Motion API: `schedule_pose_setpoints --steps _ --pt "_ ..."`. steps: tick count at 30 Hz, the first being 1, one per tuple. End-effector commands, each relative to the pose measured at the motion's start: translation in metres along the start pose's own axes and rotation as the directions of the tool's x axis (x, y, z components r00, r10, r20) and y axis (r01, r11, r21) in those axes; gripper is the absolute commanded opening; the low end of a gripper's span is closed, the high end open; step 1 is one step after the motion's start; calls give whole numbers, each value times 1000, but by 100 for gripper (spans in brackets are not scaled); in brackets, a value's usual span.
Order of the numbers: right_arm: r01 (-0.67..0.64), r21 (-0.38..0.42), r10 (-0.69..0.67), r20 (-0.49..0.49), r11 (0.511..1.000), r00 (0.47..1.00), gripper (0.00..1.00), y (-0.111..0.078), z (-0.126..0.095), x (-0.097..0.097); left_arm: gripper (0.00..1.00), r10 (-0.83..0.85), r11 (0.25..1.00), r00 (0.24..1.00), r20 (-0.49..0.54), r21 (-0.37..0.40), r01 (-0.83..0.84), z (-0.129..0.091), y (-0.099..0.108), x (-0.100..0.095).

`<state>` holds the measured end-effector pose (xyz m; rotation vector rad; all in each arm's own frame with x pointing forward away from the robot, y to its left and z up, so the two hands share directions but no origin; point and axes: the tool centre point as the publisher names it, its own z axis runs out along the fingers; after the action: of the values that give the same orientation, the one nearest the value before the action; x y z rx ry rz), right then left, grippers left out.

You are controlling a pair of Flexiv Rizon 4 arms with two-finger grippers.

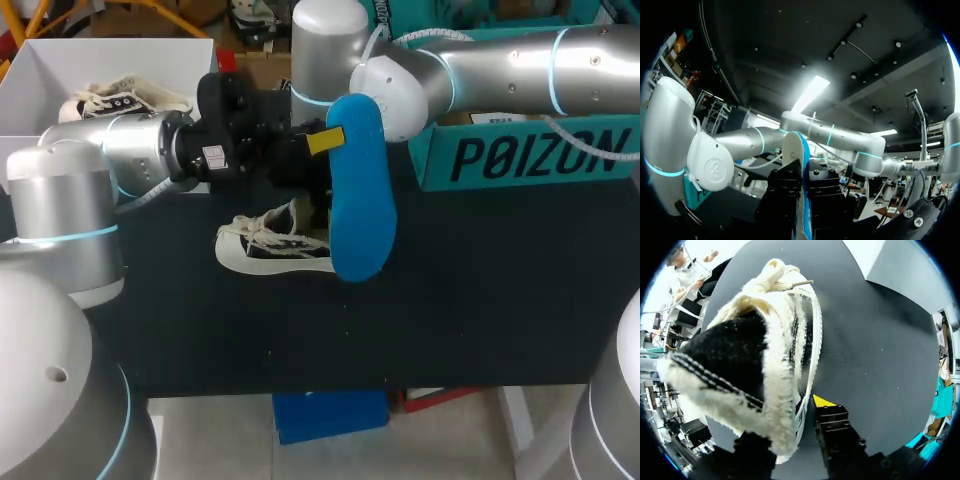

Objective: Take the shoe out of the shoebox, open the shoe tongue, remove and reinsert the insole, then place the shoe into the shoebox

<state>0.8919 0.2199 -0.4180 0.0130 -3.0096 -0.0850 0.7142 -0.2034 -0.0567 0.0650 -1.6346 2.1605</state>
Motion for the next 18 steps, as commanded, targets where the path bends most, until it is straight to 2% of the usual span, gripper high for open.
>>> schedule_pose_setpoints --steps 1,16,17,18 --pt "-1 0 1 2 1000 1000 0 0 0 1 0 1 1000 1000 3 0 -1 1 1 0" --pt "-1 0 1 2 1000 1000 0 0 0 1 0 1 1000 1000 3 0 -1 1 1 0" --pt "49 6 -49 -14 999 999 0 -5 1 6 0 1 1000 1000 3 0 -1 1 1 0" --pt "34 9 -34 -11 999 999 0 -6 1 9 0 1 1000 1000 3 0 -1 1 1 0"
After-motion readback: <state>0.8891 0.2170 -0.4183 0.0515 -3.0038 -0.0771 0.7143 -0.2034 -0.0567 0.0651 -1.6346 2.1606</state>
